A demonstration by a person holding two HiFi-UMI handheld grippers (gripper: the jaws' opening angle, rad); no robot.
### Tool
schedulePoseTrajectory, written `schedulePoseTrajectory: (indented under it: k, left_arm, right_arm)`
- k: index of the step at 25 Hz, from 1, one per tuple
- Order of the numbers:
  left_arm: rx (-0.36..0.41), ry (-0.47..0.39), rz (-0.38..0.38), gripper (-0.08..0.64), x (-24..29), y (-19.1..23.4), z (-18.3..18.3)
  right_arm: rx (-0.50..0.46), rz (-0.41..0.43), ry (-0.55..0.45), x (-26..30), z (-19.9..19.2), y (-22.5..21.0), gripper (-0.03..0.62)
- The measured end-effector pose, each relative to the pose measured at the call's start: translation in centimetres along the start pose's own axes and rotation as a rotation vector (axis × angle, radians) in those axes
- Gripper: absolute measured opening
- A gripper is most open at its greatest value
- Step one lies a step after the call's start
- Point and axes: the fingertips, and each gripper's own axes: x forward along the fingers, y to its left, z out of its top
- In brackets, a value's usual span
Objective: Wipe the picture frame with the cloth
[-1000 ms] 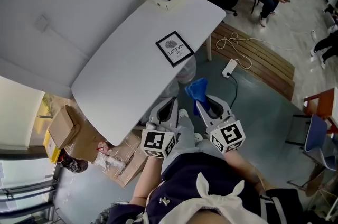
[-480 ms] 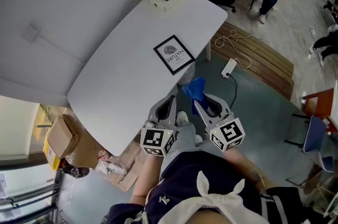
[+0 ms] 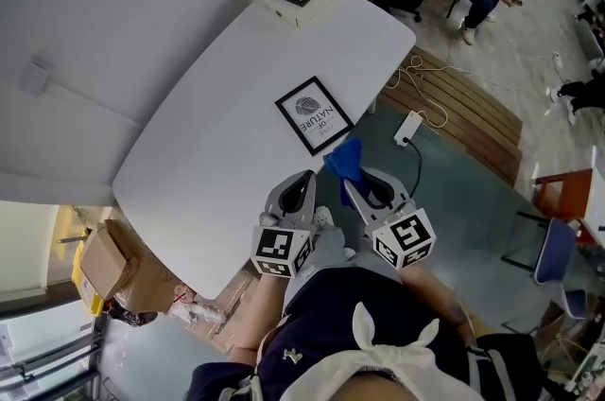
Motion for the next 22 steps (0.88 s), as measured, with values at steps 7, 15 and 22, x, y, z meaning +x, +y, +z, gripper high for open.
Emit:
schedulePoseTrajectory:
  k: [7,15,22]
  left_arm:
    - [-0.019,0.018,-0.020,0.005,2.7,2.7,0.1]
    - [-0.008,0.057,-0.048,0.005,4.8,5.0,-0.3]
    - [-0.039,0.096,-0.030,0.005,6.4,6.9,-1.3]
  right_arm:
    - [-0.007,-0.026,0.036,3.2,0.2,-1.8,0.092]
    - [-0.009,-0.047,0.068,5.7,1.0,-3.6,0.092]
    - [-0.020,-0.023,0.101,8.0,1.4,-5.0,0.092]
